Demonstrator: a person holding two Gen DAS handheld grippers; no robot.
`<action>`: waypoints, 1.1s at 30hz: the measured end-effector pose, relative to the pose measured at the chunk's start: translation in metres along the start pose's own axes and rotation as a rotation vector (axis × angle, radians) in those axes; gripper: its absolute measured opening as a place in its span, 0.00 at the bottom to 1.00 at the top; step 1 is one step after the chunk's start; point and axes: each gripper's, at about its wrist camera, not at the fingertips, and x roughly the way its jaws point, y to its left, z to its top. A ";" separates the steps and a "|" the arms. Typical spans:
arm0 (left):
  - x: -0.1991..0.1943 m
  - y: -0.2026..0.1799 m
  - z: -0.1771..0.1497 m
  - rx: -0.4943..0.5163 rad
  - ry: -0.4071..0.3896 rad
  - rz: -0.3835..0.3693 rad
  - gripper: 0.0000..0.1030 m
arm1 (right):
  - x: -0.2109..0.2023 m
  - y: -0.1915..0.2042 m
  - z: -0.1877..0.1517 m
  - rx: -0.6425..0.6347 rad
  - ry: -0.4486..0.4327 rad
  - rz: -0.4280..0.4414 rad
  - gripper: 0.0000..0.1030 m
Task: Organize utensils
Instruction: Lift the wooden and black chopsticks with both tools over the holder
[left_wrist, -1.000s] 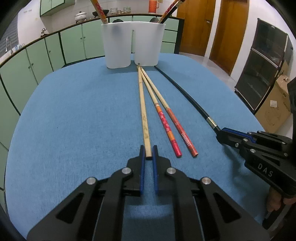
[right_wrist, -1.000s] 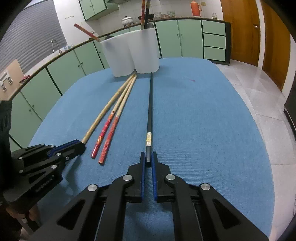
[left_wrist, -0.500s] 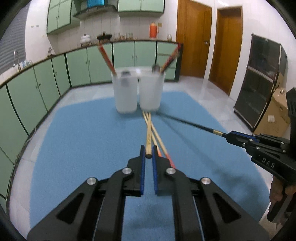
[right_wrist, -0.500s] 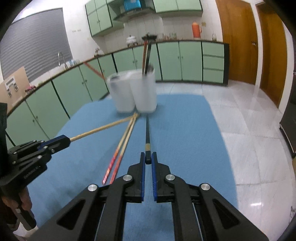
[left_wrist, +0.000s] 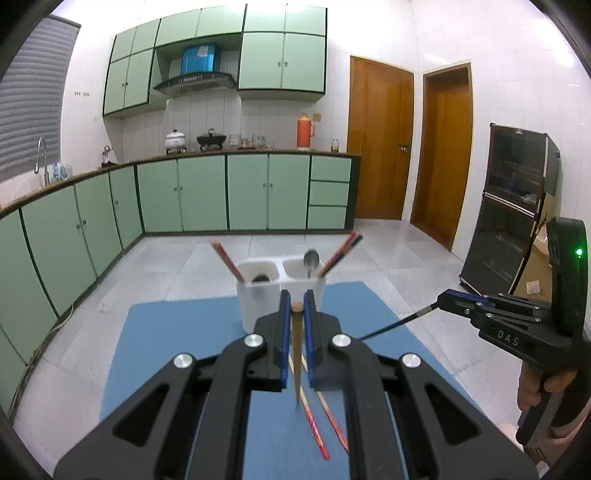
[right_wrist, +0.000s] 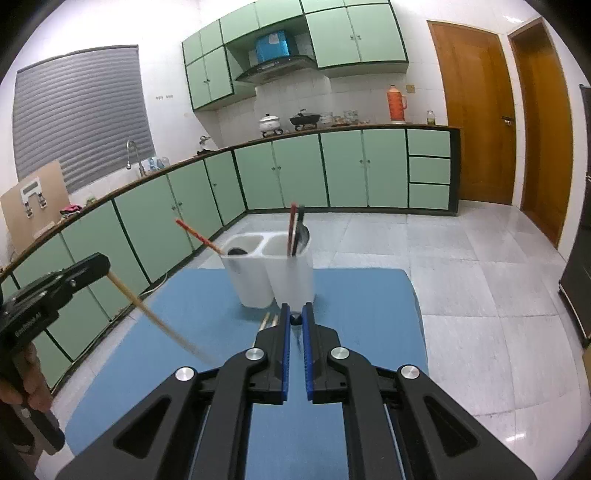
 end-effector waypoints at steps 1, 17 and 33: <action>0.002 0.000 0.003 -0.001 -0.004 -0.001 0.06 | 0.003 0.001 0.006 -0.005 0.004 0.002 0.06; 0.009 0.016 0.015 -0.028 -0.033 0.011 0.06 | 0.004 0.014 0.040 -0.071 -0.001 0.060 0.06; 0.003 0.024 0.074 -0.012 -0.177 0.023 0.06 | -0.011 0.035 0.102 -0.120 -0.106 0.157 0.06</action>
